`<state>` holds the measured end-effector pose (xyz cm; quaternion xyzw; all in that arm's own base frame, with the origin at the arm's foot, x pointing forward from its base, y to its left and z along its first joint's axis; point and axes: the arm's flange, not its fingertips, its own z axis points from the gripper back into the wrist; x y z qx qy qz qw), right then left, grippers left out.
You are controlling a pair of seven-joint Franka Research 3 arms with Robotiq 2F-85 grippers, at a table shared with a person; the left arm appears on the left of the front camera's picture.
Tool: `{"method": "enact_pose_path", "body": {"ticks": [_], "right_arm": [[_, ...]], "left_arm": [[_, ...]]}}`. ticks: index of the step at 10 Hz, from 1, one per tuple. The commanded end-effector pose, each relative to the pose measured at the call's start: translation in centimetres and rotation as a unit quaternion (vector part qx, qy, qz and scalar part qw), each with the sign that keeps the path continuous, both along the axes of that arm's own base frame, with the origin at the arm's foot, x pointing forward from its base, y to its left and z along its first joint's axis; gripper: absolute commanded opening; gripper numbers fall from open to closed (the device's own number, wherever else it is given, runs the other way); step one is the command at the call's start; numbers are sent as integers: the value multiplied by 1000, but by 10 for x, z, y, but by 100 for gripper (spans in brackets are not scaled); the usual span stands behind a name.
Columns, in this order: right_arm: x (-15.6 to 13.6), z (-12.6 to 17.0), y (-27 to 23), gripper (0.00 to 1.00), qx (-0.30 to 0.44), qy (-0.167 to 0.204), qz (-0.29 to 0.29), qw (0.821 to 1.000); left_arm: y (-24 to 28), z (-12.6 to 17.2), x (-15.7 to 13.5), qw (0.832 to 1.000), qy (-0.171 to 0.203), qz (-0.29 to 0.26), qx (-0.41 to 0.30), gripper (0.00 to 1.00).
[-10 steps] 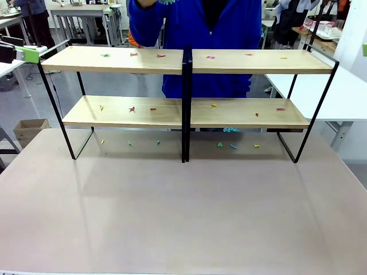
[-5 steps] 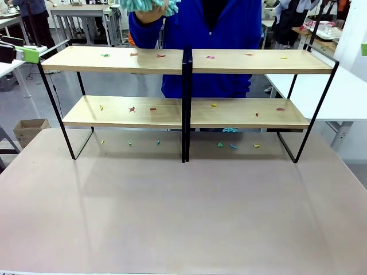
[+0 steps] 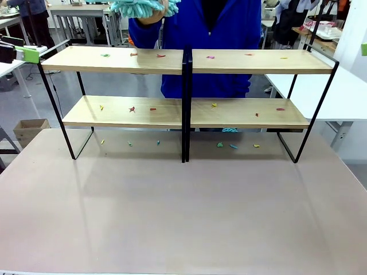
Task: Clean the shelves.
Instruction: Pick up the Duster when the human hands it over.
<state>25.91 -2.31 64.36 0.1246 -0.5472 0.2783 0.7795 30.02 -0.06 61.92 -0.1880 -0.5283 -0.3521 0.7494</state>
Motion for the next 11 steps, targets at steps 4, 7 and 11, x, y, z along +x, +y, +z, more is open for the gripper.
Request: {"method": "enact_pose_path", "body": {"ticks": [4,7,11], "right_arm": [[-1,0,0,100,-1,-1,2,1000],[-1,0,0,100,-1,-1,2,1000],[-1,0,0,100,-1,-1,2,1000]], "left_arm": [[-43,85,93,886,409,18,-220,100],[-56,75,87,931,317,-33,-179,100],[-77,83,132,864,437,-74,-239,100]]}}
